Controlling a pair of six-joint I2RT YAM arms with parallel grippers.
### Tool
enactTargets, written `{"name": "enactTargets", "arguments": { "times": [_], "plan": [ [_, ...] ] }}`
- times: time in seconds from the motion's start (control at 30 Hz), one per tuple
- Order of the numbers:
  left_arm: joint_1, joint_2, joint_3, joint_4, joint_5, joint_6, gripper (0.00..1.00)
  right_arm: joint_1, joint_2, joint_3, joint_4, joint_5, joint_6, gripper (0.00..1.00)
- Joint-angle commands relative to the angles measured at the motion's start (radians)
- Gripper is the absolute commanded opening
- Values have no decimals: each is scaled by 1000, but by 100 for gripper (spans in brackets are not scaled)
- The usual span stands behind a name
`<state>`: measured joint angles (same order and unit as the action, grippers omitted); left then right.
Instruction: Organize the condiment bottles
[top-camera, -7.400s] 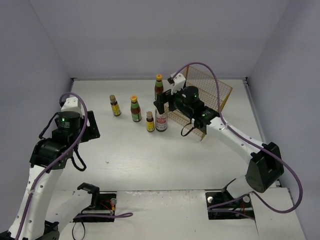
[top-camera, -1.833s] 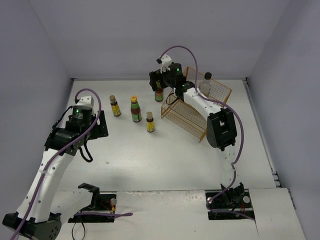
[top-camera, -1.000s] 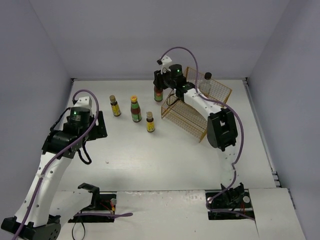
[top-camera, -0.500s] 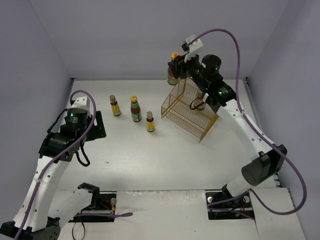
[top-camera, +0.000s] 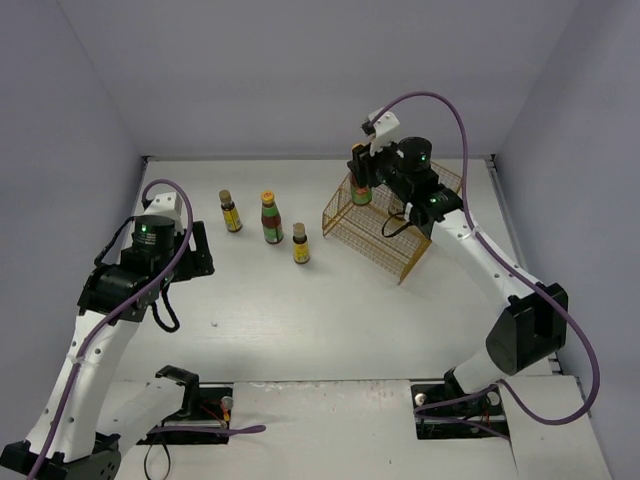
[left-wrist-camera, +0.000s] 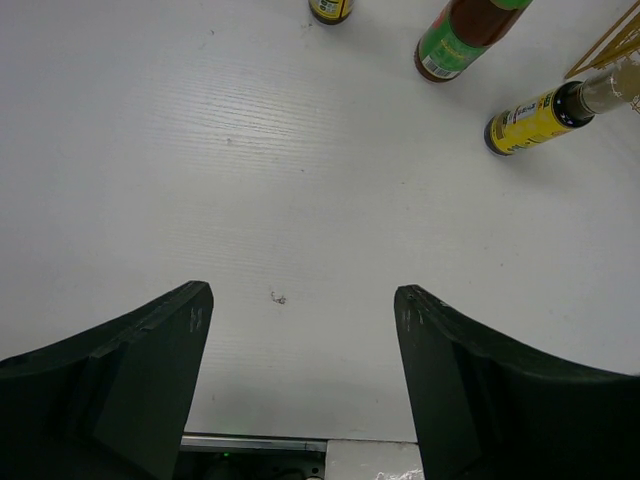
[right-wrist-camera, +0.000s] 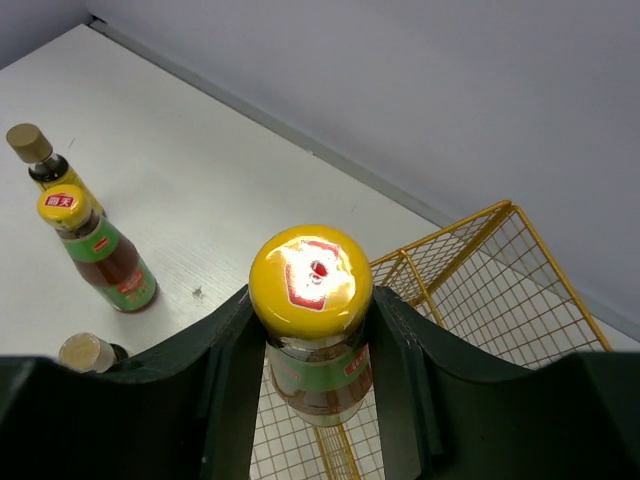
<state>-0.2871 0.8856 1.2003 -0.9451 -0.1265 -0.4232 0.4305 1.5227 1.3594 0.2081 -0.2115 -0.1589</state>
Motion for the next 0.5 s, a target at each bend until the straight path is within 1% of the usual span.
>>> {"name": "enactTargets", "arguments": {
  "times": [0.0,0.23,0.47],
  "plan": [
    [-4,9,61,23,11,0,73,-27,-36,61,237,-14,-8,0],
    [-4,12,51,31,13,-11,73,-75,1,101,241,-48,7,0],
    [-4,23,41,48,7,-14,73,-107,43,78,278,-85,32,0]
  ]
}}
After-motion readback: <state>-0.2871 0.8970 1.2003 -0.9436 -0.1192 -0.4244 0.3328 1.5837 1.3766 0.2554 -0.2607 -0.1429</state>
